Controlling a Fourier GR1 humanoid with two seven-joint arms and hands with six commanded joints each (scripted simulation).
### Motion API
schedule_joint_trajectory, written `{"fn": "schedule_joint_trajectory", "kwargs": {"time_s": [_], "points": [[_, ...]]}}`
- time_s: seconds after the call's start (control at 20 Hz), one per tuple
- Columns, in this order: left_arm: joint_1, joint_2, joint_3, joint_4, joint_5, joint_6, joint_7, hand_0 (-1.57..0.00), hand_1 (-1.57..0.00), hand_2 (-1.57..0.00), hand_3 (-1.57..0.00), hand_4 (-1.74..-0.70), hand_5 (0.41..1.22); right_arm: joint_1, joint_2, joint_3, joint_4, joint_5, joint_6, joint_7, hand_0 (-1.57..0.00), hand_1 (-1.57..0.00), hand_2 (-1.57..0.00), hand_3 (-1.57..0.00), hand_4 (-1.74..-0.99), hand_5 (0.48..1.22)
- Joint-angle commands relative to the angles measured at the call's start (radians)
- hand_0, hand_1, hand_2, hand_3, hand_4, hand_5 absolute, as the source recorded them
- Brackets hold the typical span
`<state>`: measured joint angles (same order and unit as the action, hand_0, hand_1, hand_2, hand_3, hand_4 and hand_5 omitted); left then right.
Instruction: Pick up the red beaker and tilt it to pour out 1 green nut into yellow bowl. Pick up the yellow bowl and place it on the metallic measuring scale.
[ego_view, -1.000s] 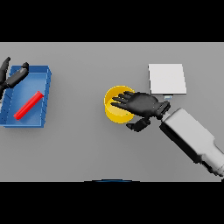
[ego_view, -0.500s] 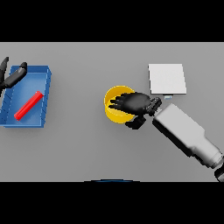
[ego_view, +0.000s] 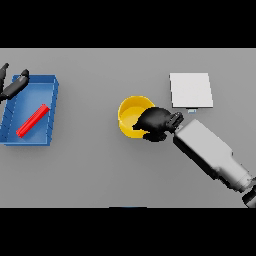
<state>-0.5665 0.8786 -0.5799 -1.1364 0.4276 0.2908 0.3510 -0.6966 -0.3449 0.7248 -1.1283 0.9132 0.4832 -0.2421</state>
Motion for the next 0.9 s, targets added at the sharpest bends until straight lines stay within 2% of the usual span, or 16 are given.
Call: {"fn": "schedule_joint_trajectory", "kwargs": {"time_s": [0.0,0.1,0.2,0.3,0.45,0.6,0.7,0.85], "points": [[0.005,0.003,0.000,-0.006,0.001,0.004,0.002,0.00,0.00,0.00,0.00,-0.72,0.696,-0.002,0.003,-0.002,0.003,-0.002,-0.001,0.003,-1.23,-1.21,-1.12,-0.83,-1.614,1.130],[0.012,0.009,0.000,-0.018,0.005,-0.003,-0.003,0.00,0.00,0.00,0.00,-0.73,0.698,-0.006,-0.005,0.006,-0.006,0.001,-0.004,0.002,-1.36,-1.34,-1.19,-1.04,-1.660,1.163],[0.010,0.015,-0.003,-0.028,0.003,0.000,0.012,0.00,0.00,0.00,0.00,-0.72,0.695,-0.003,-0.017,0.001,-0.010,0.000,-0.015,-0.003,-1.43,-1.42,-1.24,-1.18,-1.689,1.184],[0.000,0.011,-0.004,-0.015,0.002,-0.007,0.017,0.00,0.00,0.00,0.00,-0.72,0.696,0.009,-0.019,-0.002,-0.041,-0.008,-0.014,0.022,-1.48,-1.48,-1.29,-1.23,-1.708,1.197],[0.002,0.014,-0.005,-0.022,0.001,-0.009,0.010,0.00,0.00,0.00,0.00,-0.72,0.694,0.009,-0.032,-0.016,-0.048,-0.021,-0.016,0.010,-1.53,-1.52,-1.32,-1.31,-1.724,1.209],[0.001,0.011,-0.005,-0.011,0.002,-0.012,0.017,0.00,0.00,0.00,0.00,-0.72,0.696,0.000,-0.051,-0.052,-0.081,-0.053,0.016,0.022,-1.55,-1.55,-1.34,-1.33,-1.732,1.215],[0.007,0.002,-0.009,-0.016,0.002,-0.007,0.015,0.00,0.00,0.00,0.00,-0.72,0.693,0.008,-0.064,-0.077,-0.130,-0.074,0.042,0.057,-1.56,-1.56,-1.39,-1.28,-1.735,1.217],[0.015,0.014,-0.007,-0.022,0.001,-0.008,0.013,0.00,0.00,0.00,0.00,-0.72,0.688,0.004,-0.104,-0.113,-0.190,-0.097,0.073,0.072,-1.56,-1.56,-1.43,-1.21,-1.738,1.219]]}}
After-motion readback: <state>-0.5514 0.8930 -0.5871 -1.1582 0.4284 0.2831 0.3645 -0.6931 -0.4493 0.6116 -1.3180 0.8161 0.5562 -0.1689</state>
